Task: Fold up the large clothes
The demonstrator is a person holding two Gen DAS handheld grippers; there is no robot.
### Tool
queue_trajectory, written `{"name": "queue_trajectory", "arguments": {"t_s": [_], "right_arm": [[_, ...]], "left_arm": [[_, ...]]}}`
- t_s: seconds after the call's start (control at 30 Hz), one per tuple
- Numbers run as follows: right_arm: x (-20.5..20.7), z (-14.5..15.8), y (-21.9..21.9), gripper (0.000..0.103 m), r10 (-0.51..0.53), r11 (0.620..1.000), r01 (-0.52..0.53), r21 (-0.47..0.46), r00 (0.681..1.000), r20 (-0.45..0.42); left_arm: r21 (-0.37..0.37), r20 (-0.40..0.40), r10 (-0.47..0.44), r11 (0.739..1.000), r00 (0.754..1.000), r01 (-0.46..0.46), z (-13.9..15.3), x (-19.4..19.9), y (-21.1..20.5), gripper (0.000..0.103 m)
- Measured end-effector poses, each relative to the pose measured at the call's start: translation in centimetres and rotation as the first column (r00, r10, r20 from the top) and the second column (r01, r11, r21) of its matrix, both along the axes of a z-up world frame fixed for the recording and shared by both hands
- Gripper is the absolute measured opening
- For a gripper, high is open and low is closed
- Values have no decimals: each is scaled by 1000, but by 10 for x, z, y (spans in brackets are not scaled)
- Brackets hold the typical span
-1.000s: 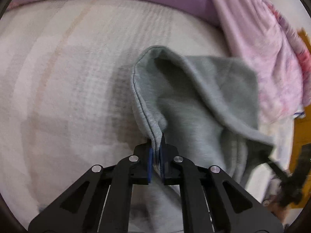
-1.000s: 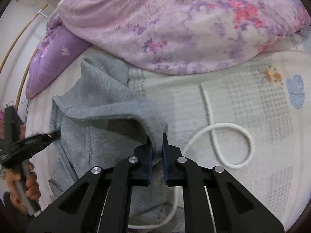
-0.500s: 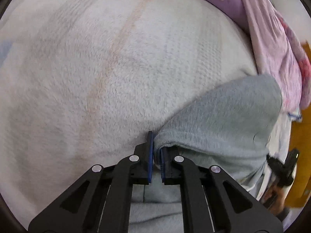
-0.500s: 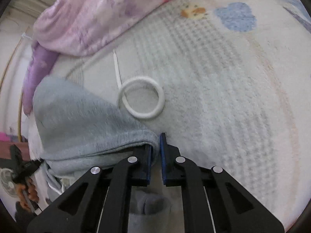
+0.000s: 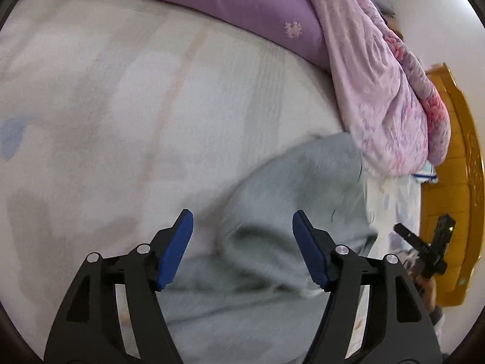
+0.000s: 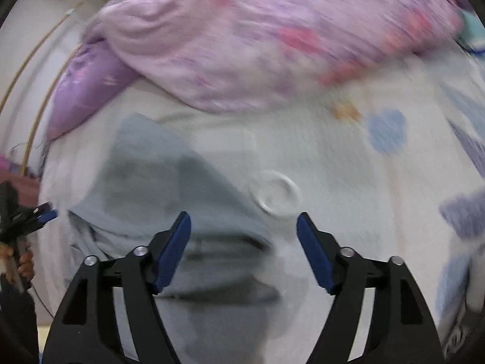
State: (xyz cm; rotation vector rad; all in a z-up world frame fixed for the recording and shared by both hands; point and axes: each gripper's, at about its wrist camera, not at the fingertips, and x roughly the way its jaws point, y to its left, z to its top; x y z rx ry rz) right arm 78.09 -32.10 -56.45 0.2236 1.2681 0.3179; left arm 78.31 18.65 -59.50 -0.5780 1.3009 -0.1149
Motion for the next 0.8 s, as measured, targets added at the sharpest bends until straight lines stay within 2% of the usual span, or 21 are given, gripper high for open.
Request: {"name": "queue_trajectory", "arguments": {"t_s": [0.1, 0.17, 0.2, 0.33, 0.4, 0.43, 0.47, 0.5, 0.53, 0.63, 0.7, 0.77, 0.8], "right_arm": [[28, -15, 41, 70, 71, 997, -71, 10, 997, 11], [47, -25, 55, 70, 84, 996, -84, 10, 996, 11], [57, -31, 66, 70, 95, 995, -96, 15, 995, 16], [82, -58, 96, 70, 141, 990, -140, 26, 990, -21], [84, -69, 105, 68, 164, 986, -163, 39, 985, -46], [83, -71, 106, 52, 174, 984, -172, 50, 983, -52], [81, -71, 108, 29, 182, 983, -179, 47, 982, -52], [80, -69, 108, 18, 182, 983, -180, 37, 983, -36], [76, -61, 107, 4, 185, 981, -184, 52, 983, -3], [56, -30, 100, 4, 173, 981, -181, 68, 979, 111], [36, -7, 97, 4, 175, 983, -183, 24, 966, 190], [5, 21, 95, 4, 189, 981, -196, -3, 941, 280], [-12, 32, 97, 4, 205, 978, -207, -26, 927, 315]], "left_arm": [[51, -41, -32, 998, 999, 34, -27, 44, -31, 69], [52, -76, -60, 997, 995, 64, -43, 63, -53, 69], [77, -79, -79, 993, 994, 85, -49, 73, -64, 69], [169, -104, -114, 977, 988, 131, -70, 93, -94, 69], [218, -89, -127, 965, 988, 144, -70, 96, -101, 69], [256, -74, -149, 953, 986, 163, -68, 97, -106, 60], [287, -55, -174, 940, 983, 182, -65, 96, -111, 16], [282, -42, -210, 936, 977, 213, -63, 95, -116, 3], [281, -35, -220, 934, 975, 220, -60, 94, -118, 3], [325, 41, -254, 918, 966, 227, -37, 78, -121, 3], [329, 98, -238, 924, 966, 194, -17, 64, -116, 3], [298, 171, -210, 942, 963, 153, 10, 37, -109, 3], [298, 183, -208, 943, 961, 147, 17, 28, -112, 3]]}}
